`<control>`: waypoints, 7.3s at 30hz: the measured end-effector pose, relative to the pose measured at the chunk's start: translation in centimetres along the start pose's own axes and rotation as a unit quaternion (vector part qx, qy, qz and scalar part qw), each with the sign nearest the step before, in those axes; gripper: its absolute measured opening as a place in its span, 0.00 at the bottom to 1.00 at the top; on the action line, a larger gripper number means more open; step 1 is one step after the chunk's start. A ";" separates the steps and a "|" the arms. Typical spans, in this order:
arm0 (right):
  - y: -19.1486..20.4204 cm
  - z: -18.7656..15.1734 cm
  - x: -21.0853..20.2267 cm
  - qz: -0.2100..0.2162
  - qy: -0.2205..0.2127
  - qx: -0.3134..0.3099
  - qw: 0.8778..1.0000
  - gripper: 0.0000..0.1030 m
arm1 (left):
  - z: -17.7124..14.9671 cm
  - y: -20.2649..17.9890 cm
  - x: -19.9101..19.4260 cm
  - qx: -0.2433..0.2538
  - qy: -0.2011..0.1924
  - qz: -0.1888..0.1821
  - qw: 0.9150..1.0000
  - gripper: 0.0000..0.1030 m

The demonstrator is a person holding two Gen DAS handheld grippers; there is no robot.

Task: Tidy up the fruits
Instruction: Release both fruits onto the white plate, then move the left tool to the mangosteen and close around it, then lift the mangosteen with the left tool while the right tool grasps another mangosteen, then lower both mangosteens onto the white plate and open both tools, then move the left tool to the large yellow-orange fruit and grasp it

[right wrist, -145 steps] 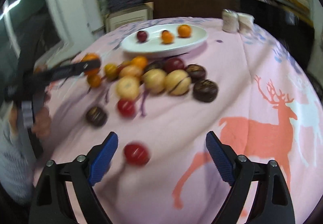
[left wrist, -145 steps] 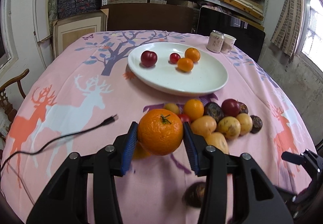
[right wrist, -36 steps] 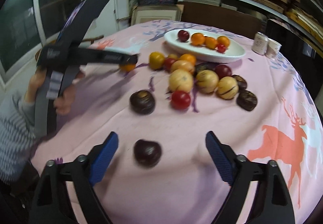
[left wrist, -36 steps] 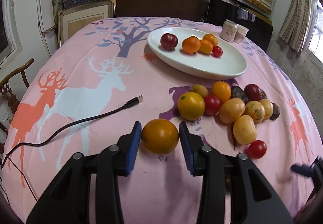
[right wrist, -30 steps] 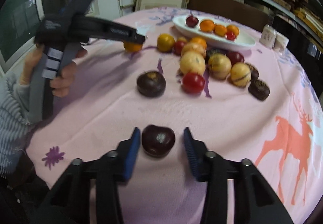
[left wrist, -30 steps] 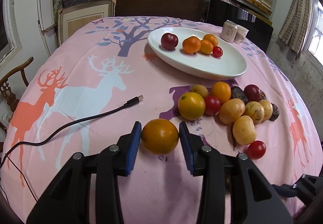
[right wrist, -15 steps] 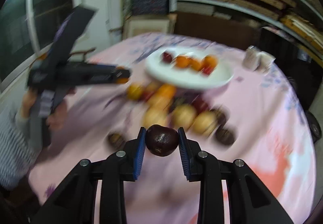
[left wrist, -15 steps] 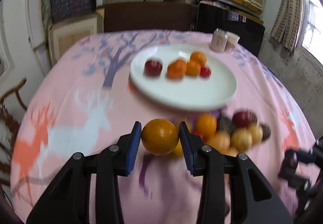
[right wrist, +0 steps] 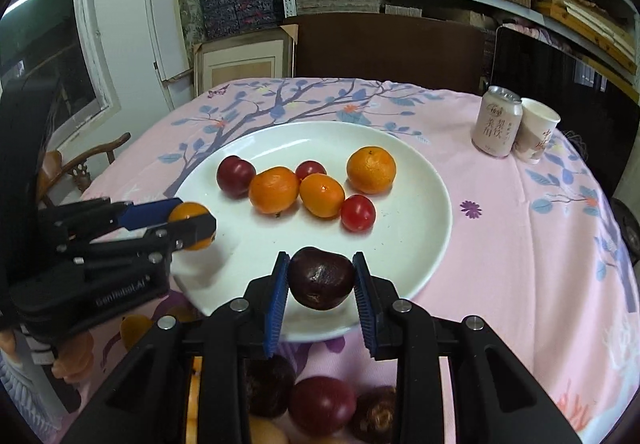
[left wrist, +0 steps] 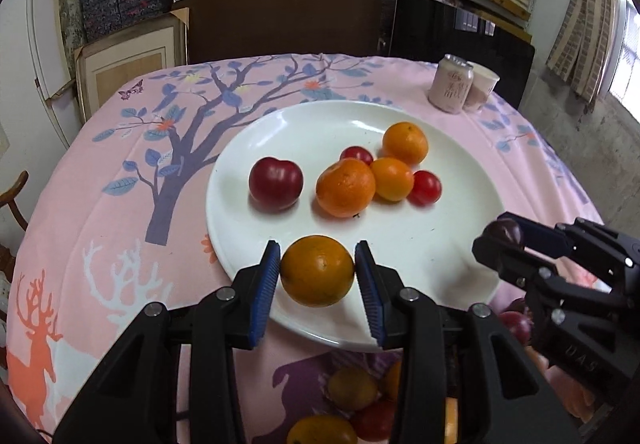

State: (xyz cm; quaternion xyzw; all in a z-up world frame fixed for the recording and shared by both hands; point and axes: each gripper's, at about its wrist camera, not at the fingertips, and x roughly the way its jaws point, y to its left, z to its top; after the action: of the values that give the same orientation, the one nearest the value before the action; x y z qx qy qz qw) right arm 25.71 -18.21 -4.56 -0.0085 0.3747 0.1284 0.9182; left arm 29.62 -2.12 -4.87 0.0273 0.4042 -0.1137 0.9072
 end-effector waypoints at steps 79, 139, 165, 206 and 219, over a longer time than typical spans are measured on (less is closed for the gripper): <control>-6.7 -11.7 -11.6 -0.051 -0.086 0.181 0.978 0.94 | -14.5 -0.4 -10.3 0.041 0.020 0.085 0.995 0.88; -3.7 -11.8 -5.0 -0.091 0.062 0.046 0.993 0.59 | -15.2 0.3 -9.3 -0.007 0.035 -0.018 0.999 0.40; -1.0 0.2 -1.8 -0.038 -0.014 0.029 0.999 0.42 | -0.2 -2.1 -2.2 -0.014 -0.003 -0.027 1.000 0.40; -6.6 -9.1 -10.1 -0.028 -0.086 0.176 0.980 0.90 | -10.1 0.6 -6.8 -0.005 0.000 0.044 0.999 0.69; -6.7 -9.1 -10.0 -0.024 -0.086 0.181 0.979 0.90 | -10.1 3.7 -8.2 -0.052 -0.022 0.095 0.994 0.77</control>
State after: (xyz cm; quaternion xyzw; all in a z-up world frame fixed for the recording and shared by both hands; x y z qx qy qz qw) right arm 14.24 -28.01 -4.76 0.1600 0.3113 0.0370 0.9360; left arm 17.84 4.43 -5.76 0.0159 0.3847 -0.0059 0.9229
